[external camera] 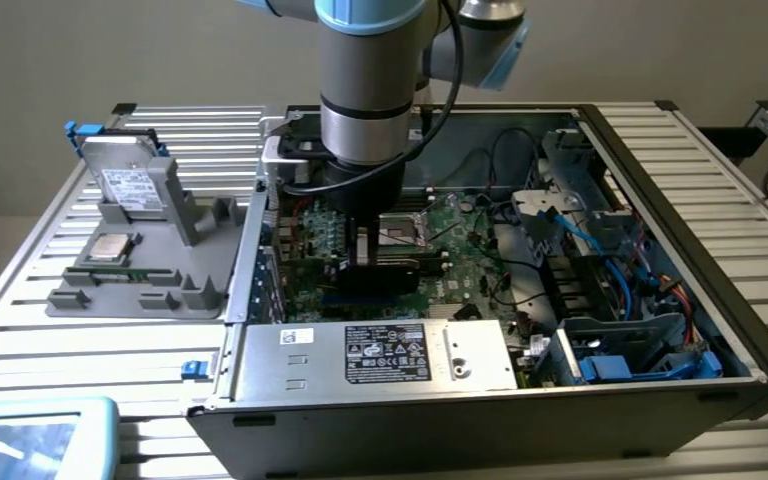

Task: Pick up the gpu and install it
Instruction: 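Insert the gpu into the slot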

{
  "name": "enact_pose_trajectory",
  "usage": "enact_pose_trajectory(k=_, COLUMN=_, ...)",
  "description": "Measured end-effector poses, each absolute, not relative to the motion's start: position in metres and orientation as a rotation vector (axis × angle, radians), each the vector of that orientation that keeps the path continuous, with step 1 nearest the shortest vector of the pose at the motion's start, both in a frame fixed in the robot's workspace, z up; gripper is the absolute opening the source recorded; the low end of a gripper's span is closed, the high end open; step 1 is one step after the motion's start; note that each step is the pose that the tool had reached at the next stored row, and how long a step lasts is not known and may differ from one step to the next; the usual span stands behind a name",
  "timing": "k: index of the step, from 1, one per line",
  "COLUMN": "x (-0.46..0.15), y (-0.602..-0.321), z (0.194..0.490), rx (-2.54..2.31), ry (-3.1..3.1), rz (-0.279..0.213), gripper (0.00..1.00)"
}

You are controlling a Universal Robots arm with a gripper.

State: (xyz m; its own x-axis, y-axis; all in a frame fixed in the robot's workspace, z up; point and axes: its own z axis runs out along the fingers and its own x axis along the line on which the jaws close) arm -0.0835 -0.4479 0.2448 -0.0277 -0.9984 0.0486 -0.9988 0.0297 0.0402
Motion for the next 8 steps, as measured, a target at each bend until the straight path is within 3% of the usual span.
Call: enact_pose_trajectory(k=8, x=-0.0835, y=-0.4479, z=0.2444, rx=2.146, ry=-2.208, rz=0.008, gripper=0.27)
